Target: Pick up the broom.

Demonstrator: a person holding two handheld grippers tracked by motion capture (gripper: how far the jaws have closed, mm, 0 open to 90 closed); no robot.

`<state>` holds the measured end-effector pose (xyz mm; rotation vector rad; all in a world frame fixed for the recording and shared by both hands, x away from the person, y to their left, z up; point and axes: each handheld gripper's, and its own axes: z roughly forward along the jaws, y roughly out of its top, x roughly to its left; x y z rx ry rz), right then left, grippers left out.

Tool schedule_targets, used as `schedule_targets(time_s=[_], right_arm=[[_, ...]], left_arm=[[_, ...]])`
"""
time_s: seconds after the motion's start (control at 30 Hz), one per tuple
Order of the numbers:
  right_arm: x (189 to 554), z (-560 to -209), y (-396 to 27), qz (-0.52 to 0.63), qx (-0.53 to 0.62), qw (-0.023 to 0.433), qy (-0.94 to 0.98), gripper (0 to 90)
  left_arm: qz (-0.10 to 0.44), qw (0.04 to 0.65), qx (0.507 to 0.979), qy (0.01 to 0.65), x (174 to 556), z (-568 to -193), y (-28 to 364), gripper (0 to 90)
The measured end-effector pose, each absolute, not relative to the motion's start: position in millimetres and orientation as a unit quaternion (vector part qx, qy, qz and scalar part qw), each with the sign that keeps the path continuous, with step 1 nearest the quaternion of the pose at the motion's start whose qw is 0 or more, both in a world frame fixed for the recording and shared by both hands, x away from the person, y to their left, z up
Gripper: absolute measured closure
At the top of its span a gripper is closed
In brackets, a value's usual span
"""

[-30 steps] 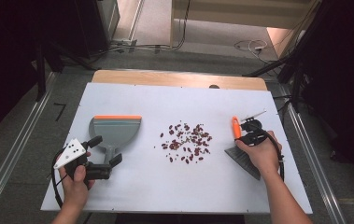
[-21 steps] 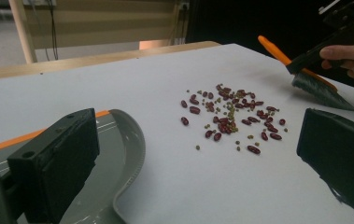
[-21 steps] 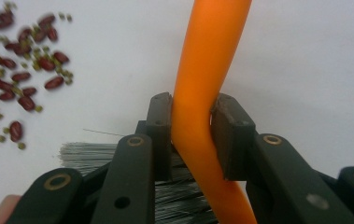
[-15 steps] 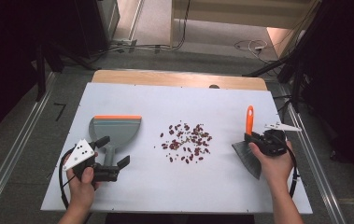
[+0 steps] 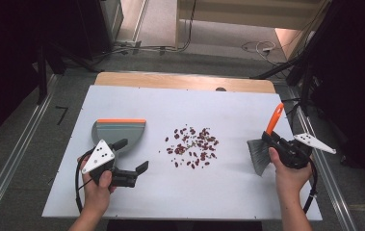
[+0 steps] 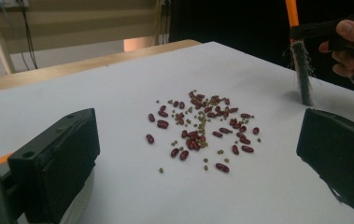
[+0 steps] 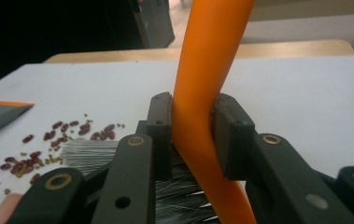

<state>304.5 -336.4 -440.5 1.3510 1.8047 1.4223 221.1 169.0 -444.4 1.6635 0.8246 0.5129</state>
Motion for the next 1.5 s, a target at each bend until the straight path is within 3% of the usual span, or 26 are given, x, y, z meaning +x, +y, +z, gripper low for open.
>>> schedule_targets(time_s=[0.23,0.83,1.17,1.5], right_arm=[[292.9,-424.2,-323.5,0.537,0.473,0.262,0.648,68.5],[281.0,-409.5,-269.3,0.574,0.423,0.232,0.662,68.5],[272.0,-409.0,-230.9,0.584,0.394,0.21,0.678,68.4],[259.3,-407.8,-202.6,0.59,0.372,0.205,0.687,68.4]], left_arm=[[0.216,0.574,0.713,0.34,226.8,-440.6,149.2,0.4],[0.207,0.6,0.698,0.331,243.8,-442.6,117.4,1.3],[0.17,0.605,0.706,0.327,239.9,-444.1,93.7,1.7],[0.151,0.601,0.715,0.323,233.5,-441.5,72.2,9.7]])
